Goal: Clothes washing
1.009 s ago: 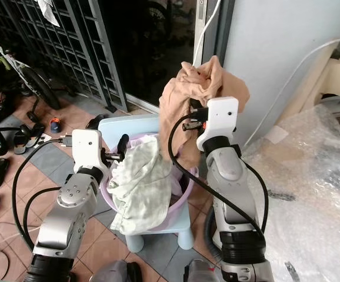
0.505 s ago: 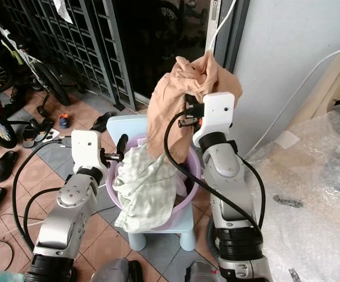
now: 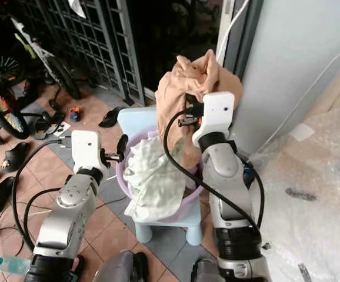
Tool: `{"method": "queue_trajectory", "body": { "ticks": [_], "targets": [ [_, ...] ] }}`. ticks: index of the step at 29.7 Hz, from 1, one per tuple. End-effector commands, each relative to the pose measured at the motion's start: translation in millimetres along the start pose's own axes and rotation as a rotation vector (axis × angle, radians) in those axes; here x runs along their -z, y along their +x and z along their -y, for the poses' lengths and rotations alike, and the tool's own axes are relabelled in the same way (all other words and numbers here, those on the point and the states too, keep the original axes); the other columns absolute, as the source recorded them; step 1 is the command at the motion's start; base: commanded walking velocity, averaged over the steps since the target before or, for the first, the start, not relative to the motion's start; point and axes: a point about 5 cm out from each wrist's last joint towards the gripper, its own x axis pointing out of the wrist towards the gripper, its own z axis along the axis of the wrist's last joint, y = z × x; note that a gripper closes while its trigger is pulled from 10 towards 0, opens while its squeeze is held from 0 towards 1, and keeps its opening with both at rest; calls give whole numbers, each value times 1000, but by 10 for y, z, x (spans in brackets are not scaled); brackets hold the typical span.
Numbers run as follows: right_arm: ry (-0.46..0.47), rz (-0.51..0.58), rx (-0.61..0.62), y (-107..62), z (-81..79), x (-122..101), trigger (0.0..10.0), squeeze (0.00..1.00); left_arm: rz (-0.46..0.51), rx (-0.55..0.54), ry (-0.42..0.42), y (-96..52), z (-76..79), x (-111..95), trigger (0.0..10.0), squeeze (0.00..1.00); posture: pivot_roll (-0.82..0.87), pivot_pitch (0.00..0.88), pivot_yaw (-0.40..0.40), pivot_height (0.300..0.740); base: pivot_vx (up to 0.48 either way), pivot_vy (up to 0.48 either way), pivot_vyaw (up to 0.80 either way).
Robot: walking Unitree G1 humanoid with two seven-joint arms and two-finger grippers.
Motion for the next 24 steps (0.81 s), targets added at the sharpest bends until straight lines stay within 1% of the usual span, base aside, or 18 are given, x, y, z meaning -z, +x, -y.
{"method": "queue_trajectory", "body": {
  "ticks": [1, 5, 8, 11, 12, 14, 15, 16, 19, 24],
  "targets": [
    [-12, 30, 0, 18, -12, -59, 10000, 0, -10, 3, -3, -17, 0, 23, 10000, 0, -44, 2, 103, 740, 0, 0, 0],
    [-9, 29, 18, -29, -18, -58, 10000, 0, -13, 13, 1, -46, 6, 45, 10000, 0, -58, 1, 113, 740, 0, 0, 0],
    [-3, 23, 37, -68, -9, -45, 10000, 0, -19, 26, 0, -42, 23, 62, 10000, 0, -64, 0, 122, 740, 0, 0, 0],
    [-8, 0, 55, -89, 8, 38, 10000, 0, -8, 55, -1, -18, 57, 78, 10000, 0, -75, 0, 143, 740, 0, 0, -360],
    [-7, 0, 62, -57, 20, 32, 10000, 0, 1, 63, 2, 19, 64, 50, 10000, 0, -74, 0, 146, 740, 0, 0, -800],
    [-17, 28, 59, 42, 34, -53, 10000, 0, 28, 57, -7, 101, 51, -57, 10000, 0, -73, 0, 130, 740, 0, 0, -800],
    [-39, 67, 50, 147, 56, -168, 10000, 0, 68, 59, -38, 162, 21, -189, 10000, 0, -77, 0, 111, 740, 0, 0, -800],
    [-44, 78, 49, 175, 66, -201, 10000, 0, 82, 59, -45, 176, 11, -225, 10000, 0, -77, 0, 105, 740, 0, 0, -800],
    [-55, 87, 53, 251, 141, -253, 10000, 0, 95, 5, -42, 193, -62, -225, 10000, 0, -59, 0, 72, 740, 0, 0, -800],
    [-69, 94, 64, 264, 174, -284, 10000, 0, 93, 8, -52, 94, -73, -168, 10000, 0, -27, 0, 48, 740, 0, 0, -800]
  ]
}}
